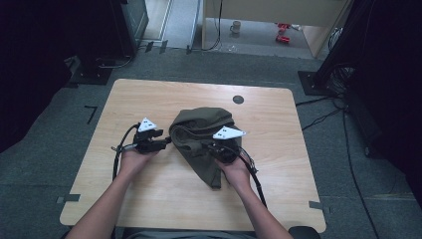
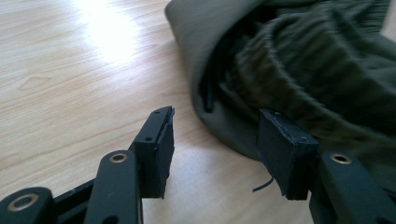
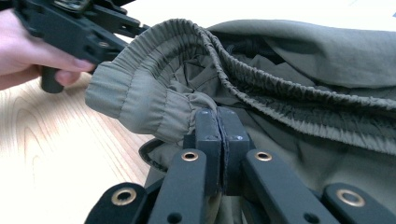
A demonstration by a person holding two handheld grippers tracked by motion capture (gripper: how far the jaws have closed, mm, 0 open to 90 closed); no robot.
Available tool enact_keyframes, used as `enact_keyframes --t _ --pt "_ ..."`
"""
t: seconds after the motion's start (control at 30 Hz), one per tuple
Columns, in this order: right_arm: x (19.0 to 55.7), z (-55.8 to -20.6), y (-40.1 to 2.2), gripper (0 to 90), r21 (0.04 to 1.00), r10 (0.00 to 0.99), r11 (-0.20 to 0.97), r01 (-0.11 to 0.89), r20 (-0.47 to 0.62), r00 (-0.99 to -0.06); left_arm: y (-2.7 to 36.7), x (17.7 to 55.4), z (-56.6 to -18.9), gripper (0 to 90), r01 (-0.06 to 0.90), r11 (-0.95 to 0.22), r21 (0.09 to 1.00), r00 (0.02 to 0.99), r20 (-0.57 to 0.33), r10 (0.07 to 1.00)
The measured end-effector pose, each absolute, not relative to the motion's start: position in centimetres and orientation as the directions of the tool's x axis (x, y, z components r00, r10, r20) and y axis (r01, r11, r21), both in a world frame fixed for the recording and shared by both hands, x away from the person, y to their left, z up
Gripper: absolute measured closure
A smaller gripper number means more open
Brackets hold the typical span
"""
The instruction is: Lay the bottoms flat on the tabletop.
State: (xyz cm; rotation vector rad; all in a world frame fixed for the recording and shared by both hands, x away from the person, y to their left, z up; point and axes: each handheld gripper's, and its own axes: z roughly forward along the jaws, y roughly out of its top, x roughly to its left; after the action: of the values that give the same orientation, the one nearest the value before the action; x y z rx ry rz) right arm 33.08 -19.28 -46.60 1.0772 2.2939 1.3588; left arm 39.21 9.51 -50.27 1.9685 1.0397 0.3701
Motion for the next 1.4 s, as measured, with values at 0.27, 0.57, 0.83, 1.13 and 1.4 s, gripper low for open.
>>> enact_keyframes --t 0.27,0.57,0.83,1.13,1.4 --pt "33.2 -46.8 -19.3 88.6 0.835 0.710 0.285 0.470 0.145 -0.689 8.1 40.8 -51.1 56.1 0.556 -0.309 0.772 0.598 -0.113 0.794" --pt "33.4 -46.9 -19.7 88.6 0.835 0.720 0.289 0.469 0.133 -0.681 6.5 40.2 -51.0 85.9 0.521 -0.417 0.745 0.621 0.005 0.784" --pt "33.9 -46.3 -21.8 88.9 0.830 0.762 0.283 0.481 0.110 -0.638 7.5 39.3 -50.6 86.8 0.544 -0.425 0.724 0.639 -0.029 0.769" --pt "35.2 -45.4 -26.7 89.6 0.830 0.832 0.222 0.511 0.111 -0.543 8.9 38.9 -50.4 86.9 0.567 -0.424 0.706 0.645 -0.062 0.761" --pt "35.9 -45.9 -30.8 90.0 0.816 0.887 0.153 0.557 0.136 -0.442 9.9 38.3 -50.4 87.0 0.576 -0.420 0.702 0.658 -0.093 0.747"
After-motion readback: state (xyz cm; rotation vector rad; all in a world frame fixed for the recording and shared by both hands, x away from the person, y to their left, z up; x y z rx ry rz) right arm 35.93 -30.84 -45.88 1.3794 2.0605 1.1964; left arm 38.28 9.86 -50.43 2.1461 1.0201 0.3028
